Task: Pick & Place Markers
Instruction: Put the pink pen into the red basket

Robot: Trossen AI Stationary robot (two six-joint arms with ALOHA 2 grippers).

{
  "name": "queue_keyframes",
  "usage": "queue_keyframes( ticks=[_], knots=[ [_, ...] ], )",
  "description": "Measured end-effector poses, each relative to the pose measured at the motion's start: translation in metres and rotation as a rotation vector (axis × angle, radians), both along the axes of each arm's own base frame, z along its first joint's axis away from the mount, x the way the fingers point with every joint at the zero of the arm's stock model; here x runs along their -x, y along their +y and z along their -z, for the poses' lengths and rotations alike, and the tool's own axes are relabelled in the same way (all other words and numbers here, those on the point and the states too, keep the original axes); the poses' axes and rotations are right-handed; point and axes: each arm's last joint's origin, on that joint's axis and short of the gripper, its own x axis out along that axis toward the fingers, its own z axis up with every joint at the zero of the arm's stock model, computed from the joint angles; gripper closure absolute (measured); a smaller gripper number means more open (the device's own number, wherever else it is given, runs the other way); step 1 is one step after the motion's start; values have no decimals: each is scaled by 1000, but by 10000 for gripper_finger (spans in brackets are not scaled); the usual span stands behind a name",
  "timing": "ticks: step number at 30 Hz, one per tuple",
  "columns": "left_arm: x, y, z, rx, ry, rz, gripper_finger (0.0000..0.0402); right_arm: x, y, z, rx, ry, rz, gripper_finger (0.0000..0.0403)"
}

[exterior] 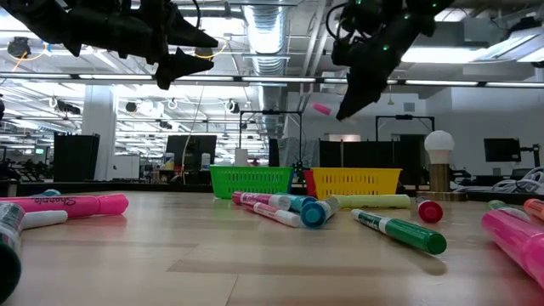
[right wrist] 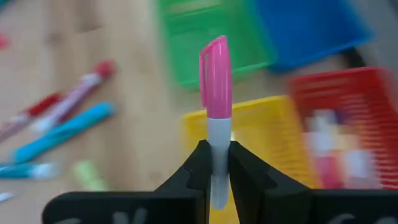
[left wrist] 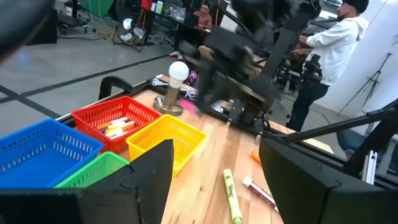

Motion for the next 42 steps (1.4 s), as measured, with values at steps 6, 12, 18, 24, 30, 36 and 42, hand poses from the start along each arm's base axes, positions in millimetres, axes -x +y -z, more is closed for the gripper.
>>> queue_keyframes(
  ticks=[6,12,18,24,30,36,42],
  knots=[
    [0,0,0,-13,3,1,165,9,-50,-19,160,-4,81,368],
    [0,0,0,-13,3,1,165,12,-97,0,156,92,138,365],
    [0,0,0,-14,-2,1,165,5,-129,38,73,180,103,360],
    [0,0,-1,-14,-5,1,165,-5,-156,60,5,260,86,358],
    [0,0,-1,-12,-10,0,165,-10,-168,79,-124,331,18,359],
    [0,0,-2,-13,-18,1,165,-14,-170,87,-149,351,2,355],
    [0,0,-2,-14,-23,0,165,-18,-165,83,-138,342,-12,351]
  ],
)
